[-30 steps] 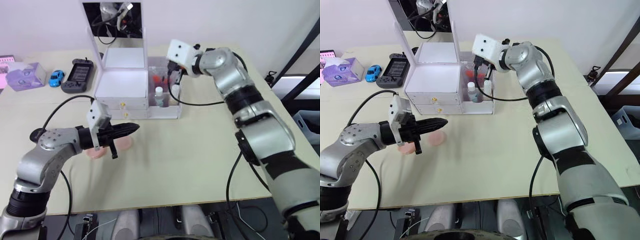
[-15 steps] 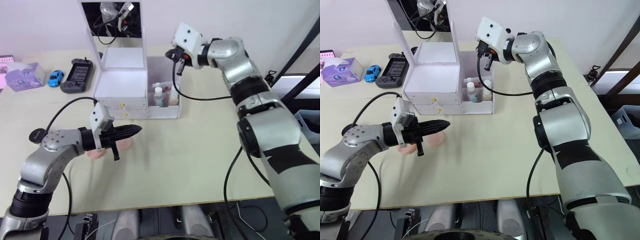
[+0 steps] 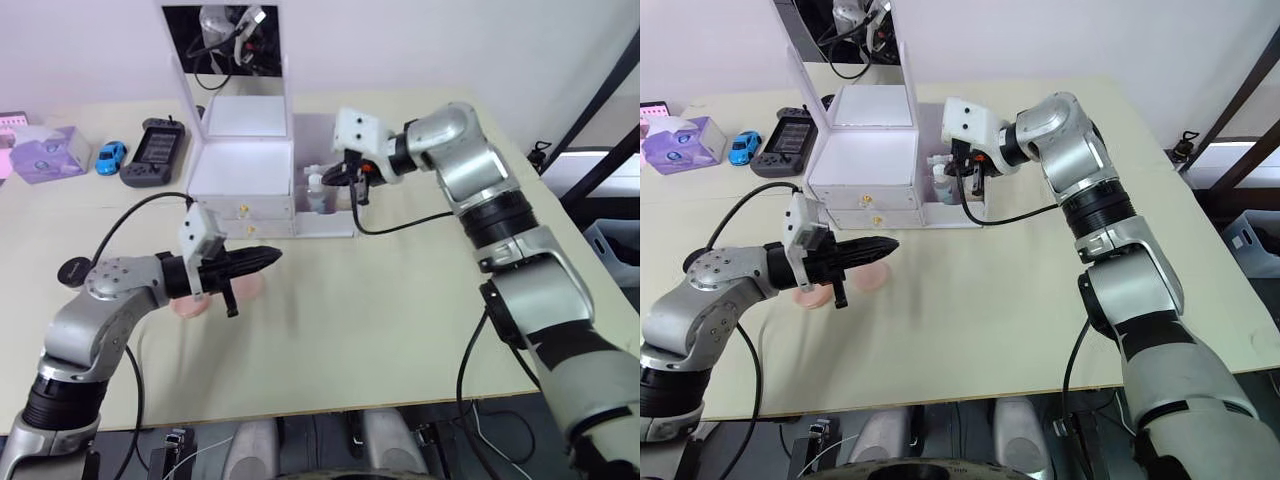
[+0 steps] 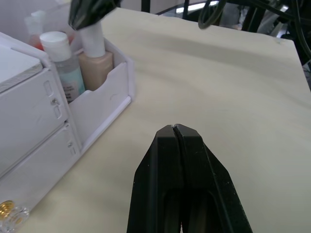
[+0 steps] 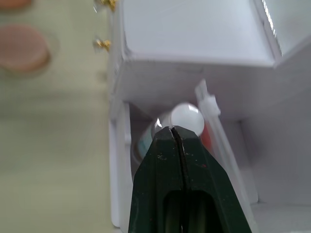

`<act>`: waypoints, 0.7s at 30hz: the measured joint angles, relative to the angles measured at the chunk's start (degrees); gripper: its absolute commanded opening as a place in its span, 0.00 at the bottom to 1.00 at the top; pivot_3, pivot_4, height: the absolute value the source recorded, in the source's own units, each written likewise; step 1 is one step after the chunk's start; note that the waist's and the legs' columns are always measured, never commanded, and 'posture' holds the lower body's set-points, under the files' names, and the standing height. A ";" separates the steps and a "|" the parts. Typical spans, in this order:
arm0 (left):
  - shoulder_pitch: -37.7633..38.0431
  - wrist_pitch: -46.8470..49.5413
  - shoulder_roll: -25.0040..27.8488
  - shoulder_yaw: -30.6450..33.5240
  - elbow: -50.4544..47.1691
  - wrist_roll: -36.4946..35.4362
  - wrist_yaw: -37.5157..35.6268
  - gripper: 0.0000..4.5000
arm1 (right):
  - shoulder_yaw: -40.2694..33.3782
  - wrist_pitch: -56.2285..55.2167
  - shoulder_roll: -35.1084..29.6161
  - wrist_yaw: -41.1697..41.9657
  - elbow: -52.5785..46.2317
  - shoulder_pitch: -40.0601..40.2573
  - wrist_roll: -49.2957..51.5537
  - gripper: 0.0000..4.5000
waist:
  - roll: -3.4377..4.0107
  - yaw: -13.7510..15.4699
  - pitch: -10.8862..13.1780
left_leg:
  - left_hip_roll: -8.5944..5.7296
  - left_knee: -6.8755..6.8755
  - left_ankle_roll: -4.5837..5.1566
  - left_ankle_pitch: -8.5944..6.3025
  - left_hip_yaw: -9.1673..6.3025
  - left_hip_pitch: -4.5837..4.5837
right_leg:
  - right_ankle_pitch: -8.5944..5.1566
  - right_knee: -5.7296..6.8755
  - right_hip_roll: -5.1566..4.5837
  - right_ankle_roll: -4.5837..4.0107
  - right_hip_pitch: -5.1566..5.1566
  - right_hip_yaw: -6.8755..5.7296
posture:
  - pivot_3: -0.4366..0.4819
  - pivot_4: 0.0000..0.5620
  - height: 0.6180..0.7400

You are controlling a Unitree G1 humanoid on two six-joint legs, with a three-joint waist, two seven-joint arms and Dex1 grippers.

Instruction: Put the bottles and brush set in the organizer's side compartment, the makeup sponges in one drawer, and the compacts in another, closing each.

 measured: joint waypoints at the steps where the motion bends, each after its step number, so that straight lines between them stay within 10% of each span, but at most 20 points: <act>1: 0.04 -0.04 0.00 0.08 0.00 0.00 0.21 0.00 | 0.30 -0.60 0.05 -0.64 1.19 -0.28 -0.50 0.00 | 0.00 0.00 0.00 | 0.00 0.00 0.00 0.00 0.00 -0.01 | 0.00 -0.01 0.00 0.00 0.00 0.00 | 0.48 0.27 1.00; 11: 0.80 -0.17 -0.03 0.70 -0.97 -0.04 2.71 0.00 | 1.88 -9.76 3.25 -10.22 15.60 -7.30 -5.82 0.00 | 0.00 -0.04 0.00 | 0.00 -0.02 0.00 0.00 0.00 -0.01 | 0.00 -0.01 0.00 0.00 0.00 0.00 | 0.48 0.27 1.00; 21: 0.85 -0.16 -0.48 0.90 -1.16 -0.04 3.99 0.00 | 1.87 -20.07 6.65 -37.96 33.25 -15.82 -12.50 0.00 | -0.01 0.01 -0.01 | -0.01 -0.06 0.00 0.00 0.01 -0.06 | -0.01 -0.08 -0.01 -0.02 -0.04 0.03 | 0.48 0.27 1.00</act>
